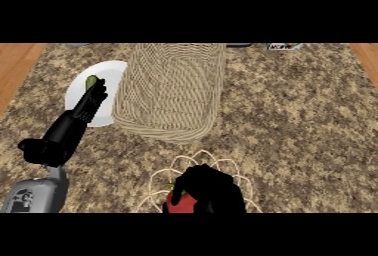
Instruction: Pick the bell pepper from the placemat and place it in the basket
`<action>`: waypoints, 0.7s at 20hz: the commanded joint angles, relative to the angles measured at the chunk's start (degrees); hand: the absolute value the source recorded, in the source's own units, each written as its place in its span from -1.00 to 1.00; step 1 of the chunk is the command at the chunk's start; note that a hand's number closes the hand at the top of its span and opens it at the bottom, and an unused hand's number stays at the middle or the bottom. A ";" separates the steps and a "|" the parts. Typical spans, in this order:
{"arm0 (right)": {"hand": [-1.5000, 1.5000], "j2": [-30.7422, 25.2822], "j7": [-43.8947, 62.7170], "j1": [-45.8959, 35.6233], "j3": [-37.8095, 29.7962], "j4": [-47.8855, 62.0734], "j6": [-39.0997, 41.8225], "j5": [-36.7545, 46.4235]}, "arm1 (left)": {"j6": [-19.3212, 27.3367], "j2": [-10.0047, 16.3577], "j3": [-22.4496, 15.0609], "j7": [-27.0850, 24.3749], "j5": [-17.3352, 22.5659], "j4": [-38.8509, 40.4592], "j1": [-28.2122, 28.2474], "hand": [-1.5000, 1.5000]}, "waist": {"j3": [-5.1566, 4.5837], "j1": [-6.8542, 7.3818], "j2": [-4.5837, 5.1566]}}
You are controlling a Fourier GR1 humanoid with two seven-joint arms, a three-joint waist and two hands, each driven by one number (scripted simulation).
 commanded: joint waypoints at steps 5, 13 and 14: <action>1.00 3.61 19.56 -18.26 -6.52 3.11 -0.95 2.47 | 0.38 -1.28 -1.24 0.77 -0.34 0.34 -1.69 0.00 | 0.06 1.68 0.28; 1.00 3.65 26.77 -37.21 -18.34 14.91 -1.40 0.04 | 0.06 -1.44 -1.64 1.09 -0.29 0.35 -3.10 0.00 | 0.13 3.39 0.54; 1.00 3.65 26.23 -41.32 -21.43 16.12 0.42 -1.01 | 0.58 -1.56 -1.78 -0.34 -1.20 1.63 -2.90 0.00 | 0.11 2.88 0.68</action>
